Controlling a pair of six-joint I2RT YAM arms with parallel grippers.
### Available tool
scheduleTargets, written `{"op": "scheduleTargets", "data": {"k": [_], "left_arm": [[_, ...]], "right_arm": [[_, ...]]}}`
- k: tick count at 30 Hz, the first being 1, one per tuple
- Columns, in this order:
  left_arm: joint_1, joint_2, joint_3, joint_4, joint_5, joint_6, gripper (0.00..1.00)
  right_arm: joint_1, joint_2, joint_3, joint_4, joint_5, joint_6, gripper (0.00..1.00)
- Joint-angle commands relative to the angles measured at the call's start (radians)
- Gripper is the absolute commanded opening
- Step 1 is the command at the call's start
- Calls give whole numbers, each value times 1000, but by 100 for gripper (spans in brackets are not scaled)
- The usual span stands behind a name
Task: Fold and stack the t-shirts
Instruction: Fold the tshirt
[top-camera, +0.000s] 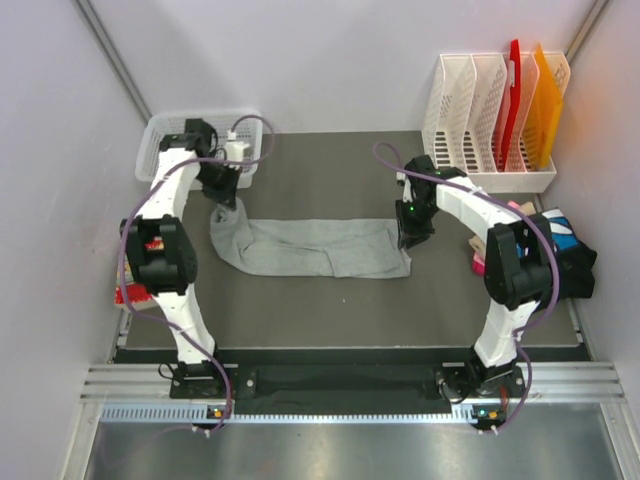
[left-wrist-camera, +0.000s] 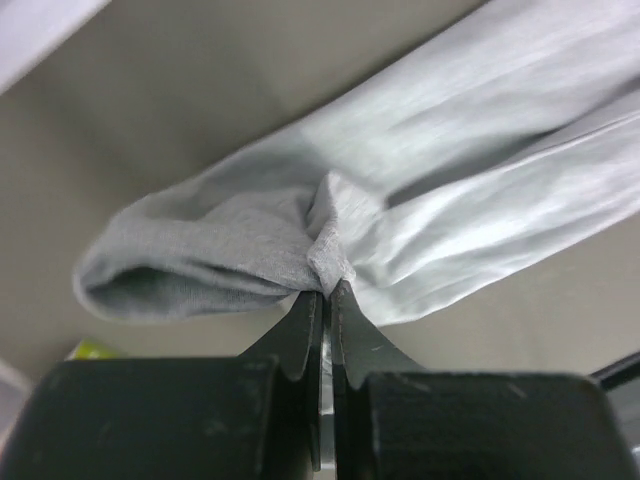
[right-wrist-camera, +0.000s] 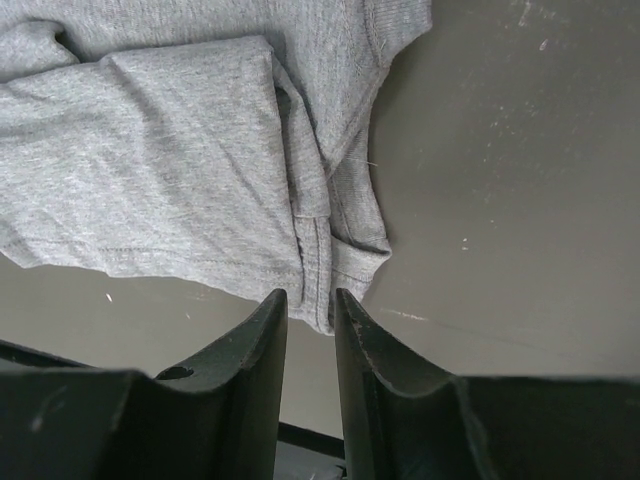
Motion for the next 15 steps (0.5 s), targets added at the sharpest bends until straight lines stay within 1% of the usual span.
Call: {"op": "scheduleTargets", "data": {"k": [1, 2, 3, 4, 7, 9, 13, 15], "left_arm": [[-83, 82, 170, -165, 52, -17, 0], [-95, 97, 200, -187, 51, -15, 0], [-115, 126, 229, -242, 40, -14, 0], [-123, 140, 290, -274, 37, -11, 0], [-128, 165, 369, -374, 29, -11, 0], [-126, 133, 354, -379, 16, -21, 0], [-123, 27, 253, -379, -52, -20, 0], [-102, -28, 222, -379, -87, -15, 0]], "right_arm": [[8, -73, -13, 23, -3, 0, 26], [8, -77, -16, 25, 0, 0, 26], [8, -81, -22, 25, 0, 0, 26], [8, -82, -23, 26, -1, 0, 26], [8, -93, -31, 27, 0, 2, 26], [7, -97, -36, 28, 3, 2, 26], [7, -102, -36, 26, 5, -3, 26], [5, -102, -31, 25, 2, -4, 26]]}}
